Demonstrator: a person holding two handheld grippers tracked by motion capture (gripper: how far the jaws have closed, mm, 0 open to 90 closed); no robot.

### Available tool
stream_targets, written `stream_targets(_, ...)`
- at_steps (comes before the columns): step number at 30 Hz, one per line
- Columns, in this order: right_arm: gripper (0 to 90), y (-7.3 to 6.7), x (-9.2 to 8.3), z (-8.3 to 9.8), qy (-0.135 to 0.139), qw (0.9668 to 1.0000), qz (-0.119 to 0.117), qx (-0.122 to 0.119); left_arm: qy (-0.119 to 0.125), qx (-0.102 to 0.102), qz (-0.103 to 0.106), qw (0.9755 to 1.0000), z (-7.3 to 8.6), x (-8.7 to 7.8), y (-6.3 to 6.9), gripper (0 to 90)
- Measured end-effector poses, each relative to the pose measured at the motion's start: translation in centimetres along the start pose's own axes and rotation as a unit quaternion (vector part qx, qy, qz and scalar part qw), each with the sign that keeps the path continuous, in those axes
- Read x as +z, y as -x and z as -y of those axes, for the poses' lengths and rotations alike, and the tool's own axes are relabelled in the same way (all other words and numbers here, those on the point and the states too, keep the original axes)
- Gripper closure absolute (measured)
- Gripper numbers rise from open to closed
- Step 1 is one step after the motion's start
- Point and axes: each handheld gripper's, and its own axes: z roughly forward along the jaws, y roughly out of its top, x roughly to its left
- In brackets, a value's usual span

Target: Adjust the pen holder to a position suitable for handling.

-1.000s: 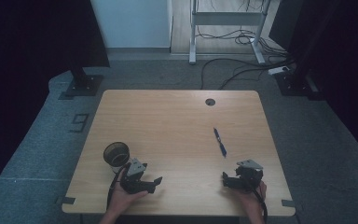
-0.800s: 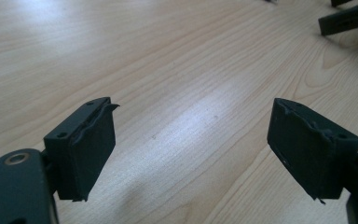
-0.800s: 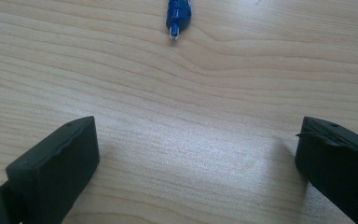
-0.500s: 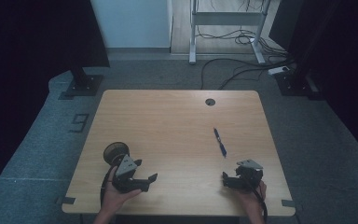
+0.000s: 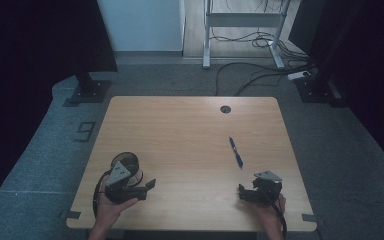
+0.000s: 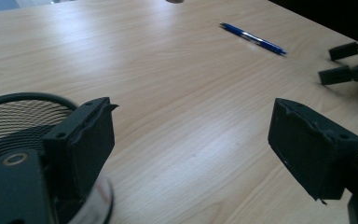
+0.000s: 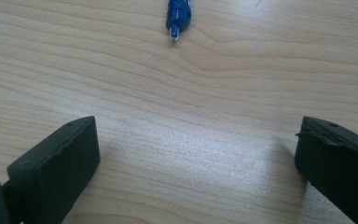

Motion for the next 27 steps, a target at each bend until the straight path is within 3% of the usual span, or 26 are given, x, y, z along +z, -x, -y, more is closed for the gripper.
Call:
stream_targets(8,0.0,0.0,0.0,0.0,0.0,1.0,0.0,0.0,0.005,-0.017,-0.019,0.9997,0.1,-1.1,-1.8,14.3)
stream_targets(27,0.0,0.0,0.0,0.0,0.0,1.0,0.001,0.0,-0.008,-0.053,-0.043,0.9976,1.1,-2.3,-5.6,0.4)
